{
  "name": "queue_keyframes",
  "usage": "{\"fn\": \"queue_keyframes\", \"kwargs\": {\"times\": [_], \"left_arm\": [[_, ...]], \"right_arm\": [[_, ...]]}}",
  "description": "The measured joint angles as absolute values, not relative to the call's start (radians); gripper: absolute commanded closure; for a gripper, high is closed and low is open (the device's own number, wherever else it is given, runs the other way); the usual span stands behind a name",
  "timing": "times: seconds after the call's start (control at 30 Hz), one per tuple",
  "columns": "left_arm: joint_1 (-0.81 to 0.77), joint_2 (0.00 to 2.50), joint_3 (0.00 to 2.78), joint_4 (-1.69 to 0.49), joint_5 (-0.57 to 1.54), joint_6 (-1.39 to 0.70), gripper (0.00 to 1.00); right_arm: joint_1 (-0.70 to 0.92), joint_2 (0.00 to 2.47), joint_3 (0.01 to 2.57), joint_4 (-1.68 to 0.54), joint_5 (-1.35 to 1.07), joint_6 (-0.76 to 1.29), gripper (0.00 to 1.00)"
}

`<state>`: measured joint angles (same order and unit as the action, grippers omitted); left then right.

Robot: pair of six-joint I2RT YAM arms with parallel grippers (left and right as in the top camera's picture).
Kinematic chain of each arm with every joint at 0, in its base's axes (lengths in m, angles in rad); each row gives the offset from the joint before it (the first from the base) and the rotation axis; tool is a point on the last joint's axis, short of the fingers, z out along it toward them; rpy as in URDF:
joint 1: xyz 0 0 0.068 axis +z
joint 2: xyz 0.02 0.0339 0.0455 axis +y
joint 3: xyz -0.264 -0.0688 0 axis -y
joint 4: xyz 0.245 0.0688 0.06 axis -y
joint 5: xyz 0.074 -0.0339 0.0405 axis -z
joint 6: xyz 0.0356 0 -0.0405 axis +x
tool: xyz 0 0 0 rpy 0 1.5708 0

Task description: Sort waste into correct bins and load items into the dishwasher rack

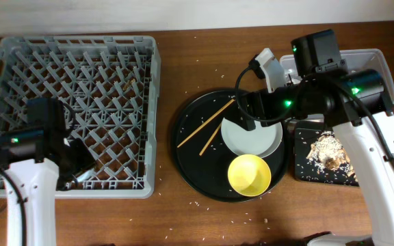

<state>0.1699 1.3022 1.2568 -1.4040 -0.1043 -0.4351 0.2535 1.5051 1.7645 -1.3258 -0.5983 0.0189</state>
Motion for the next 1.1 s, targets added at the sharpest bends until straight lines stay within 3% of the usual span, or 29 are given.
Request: {"fn": "queue_keyframes", "kwargs": {"times": [0.17, 0.27, 0.33, 0.37, 0.53, 0.67, 0.7, 0.77, 0.9, 1.03, 1.1], "left_arm": [[0.17, 1.303, 1.095, -1.265, -0.101, -0.44, 0.47], [0.17, 1.303, 1.038, -1.219, -0.101, -0.439, 0.18], [0.17, 1.303, 1.019, -1.191, -0.101, -0.45, 0.04], [0.17, 1.303, 1.018, -1.178, -0.101, -0.451, 0.02], [0.17, 1.306, 1.054, -1.221, -0.024, -0.418, 0.03], [0.165, 1.301, 1.521, -1.312, 0.171, -0.268, 0.02], [0.159, 1.296, 1.584, -1.317, 0.219, -0.218, 0.01], [0.128, 1.293, 1.676, -1.305, 0.302, -0.119, 0.01], [0.12, 1.294, 1.682, -1.336, 0.348, -0.059, 0.01], [0.12, 1.294, 1.682, -1.339, 0.353, -0.048, 0.01], [0.12, 1.294, 1.682, -1.339, 0.353, -0.048, 0.01]], "right_arm": [[0.253, 1.505, 1.765, -1.336, -0.598, 0.019, 0.09], [0.253, 1.505, 1.765, -1.348, -0.598, 0.019, 0.09], [0.253, 1.505, 1.765, -1.358, -0.598, 0.019, 0.08], [0.253, 1.504, 1.765, -1.36, -0.598, 0.019, 0.09], [0.253, 1.504, 1.765, -1.374, -0.569, 0.02, 0.09], [0.321, 1.501, 1.681, -1.362, -0.407, 0.162, 0.11], [0.352, 1.495, 1.613, -1.308, -0.37, 0.208, 0.14], [0.422, 1.504, 1.397, -1.16, -0.295, 0.31, 0.39], [0.451, 1.511, 1.161, -1.026, -0.262, 0.389, 0.44], [0.517, 1.512, 1.093, -1.013, -0.233, 0.434, 0.57], [0.583, 1.562, 1.093, -0.991, -0.195, 0.402, 0.58]]}}
